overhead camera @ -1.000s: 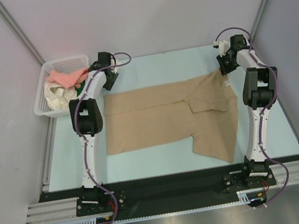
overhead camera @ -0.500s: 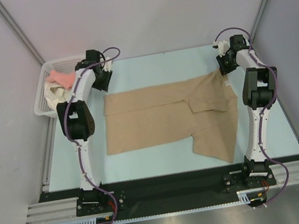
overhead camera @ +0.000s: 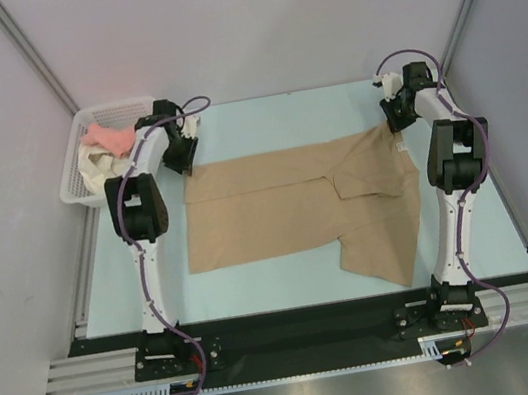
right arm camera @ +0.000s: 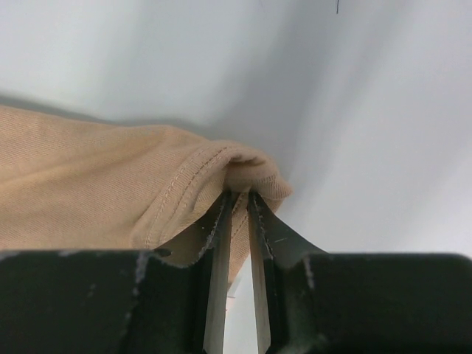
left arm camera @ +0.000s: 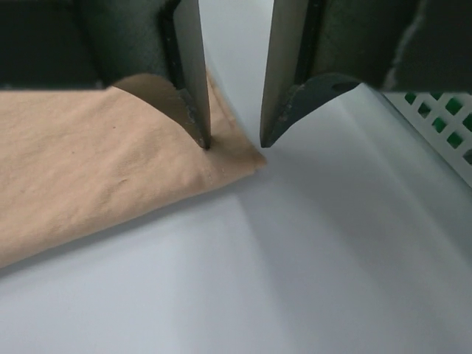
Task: Fold and stack the t-shirts
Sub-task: Fold the tshirt
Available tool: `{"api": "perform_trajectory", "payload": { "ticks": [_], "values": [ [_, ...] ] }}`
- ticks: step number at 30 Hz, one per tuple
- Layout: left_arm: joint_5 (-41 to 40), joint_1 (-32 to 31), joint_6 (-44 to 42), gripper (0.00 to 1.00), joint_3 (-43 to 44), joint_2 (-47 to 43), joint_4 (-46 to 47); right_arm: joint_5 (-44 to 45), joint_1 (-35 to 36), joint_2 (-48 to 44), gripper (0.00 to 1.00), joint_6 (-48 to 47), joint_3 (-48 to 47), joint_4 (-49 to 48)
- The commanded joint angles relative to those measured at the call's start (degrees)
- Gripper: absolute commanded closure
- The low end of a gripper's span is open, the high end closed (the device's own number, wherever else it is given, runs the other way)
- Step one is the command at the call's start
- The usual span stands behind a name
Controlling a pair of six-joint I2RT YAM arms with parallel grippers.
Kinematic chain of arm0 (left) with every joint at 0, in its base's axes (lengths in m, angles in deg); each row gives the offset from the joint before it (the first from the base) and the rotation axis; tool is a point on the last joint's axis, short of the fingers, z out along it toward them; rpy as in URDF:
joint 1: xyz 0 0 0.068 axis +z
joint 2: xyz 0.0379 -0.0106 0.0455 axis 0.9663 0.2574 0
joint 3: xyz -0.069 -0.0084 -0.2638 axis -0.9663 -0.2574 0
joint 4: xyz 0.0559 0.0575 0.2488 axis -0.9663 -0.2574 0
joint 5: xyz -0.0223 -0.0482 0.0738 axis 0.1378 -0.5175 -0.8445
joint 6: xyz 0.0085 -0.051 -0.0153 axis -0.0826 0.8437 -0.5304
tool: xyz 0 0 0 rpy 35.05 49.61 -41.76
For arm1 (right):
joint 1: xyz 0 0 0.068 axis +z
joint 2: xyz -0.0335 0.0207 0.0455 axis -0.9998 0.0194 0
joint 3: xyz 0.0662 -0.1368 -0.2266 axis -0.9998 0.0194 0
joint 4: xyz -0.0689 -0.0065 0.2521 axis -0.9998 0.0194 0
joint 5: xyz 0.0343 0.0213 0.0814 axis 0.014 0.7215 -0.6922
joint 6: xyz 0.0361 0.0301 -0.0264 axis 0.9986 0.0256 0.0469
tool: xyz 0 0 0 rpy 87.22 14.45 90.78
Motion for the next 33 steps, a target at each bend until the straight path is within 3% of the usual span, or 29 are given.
{"api": "perform_trajectory", "payload": {
  "ticks": [1, 8, 9, 10, 12, 33],
  "values": [
    [1.3, 0.0, 0.2, 0.63, 2.0, 1.2, -0.7, 1.9, 0.3, -0.8, 0.79, -0.7, 1.7, 0.9],
    [1.3, 0.0, 0.0, 0.88, 3.0, 2.7, -0.4, 2.4, 0.4, -0.6, 0.81, -0.6, 2.3, 0.7],
    [1.0, 0.0, 0.0, 0.98, 3.3, 3.0, -0.4, 2.7, 0.4, -0.4, 0.83, -0.7, 2.3, 0.5],
    [0.8, -0.1, 0.0, 1.0, 3.4, 3.2, -0.1, 2.8, 0.3, -0.1, 0.92, -0.6, 2.3, 0.5],
    [0.1, 0.0, -0.1, 1.0, 3.8, 3.5, 0.3, 3.0, 0.2, 0.1, 1.0, -0.2, 2.2, 0.1],
    [-5.5, -0.1, -0.9, 0.99, 15.7, 11.2, 3.8, 5.2, 0.0, 7.3, 1.0, 0.0, -7.7, -3.3]
  ]
}}
